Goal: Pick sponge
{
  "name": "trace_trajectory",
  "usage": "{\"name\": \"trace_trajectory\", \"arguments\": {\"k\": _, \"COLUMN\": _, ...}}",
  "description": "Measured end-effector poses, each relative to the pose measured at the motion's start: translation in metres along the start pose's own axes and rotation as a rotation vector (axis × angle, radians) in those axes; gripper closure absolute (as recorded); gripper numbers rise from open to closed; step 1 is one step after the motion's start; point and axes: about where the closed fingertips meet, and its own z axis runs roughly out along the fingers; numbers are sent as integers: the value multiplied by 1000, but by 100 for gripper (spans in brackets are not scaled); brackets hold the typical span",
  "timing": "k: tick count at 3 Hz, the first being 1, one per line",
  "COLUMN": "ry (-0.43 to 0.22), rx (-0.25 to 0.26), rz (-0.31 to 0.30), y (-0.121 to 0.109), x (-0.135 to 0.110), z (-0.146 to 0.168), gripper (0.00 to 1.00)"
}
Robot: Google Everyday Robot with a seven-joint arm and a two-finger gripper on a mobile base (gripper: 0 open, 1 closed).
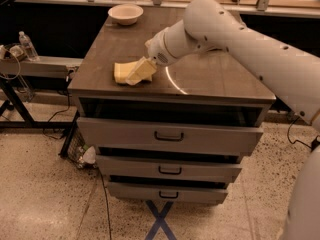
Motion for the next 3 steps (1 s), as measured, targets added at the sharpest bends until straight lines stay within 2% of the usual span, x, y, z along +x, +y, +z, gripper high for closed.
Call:
{"name": "trace_trajectory", "arguments": {"k": 1, "ry": -9, "rx": 5, "rz": 28, "y": -7, "x": 4, "z": 13, "gripper": 40}}
{"name": "trace_trajectory", "arguments": {"k": 2, "ry": -12, "rx": 0, "rz": 52, "y": -5, "x": 9, "z": 17, "gripper": 64}}
{"name": "trace_trajectory", "arguments": {"k": 3, "ry": -35, "rx": -17, "rz": 51, "y": 1, "x": -2, "z": 17, "gripper": 87}}
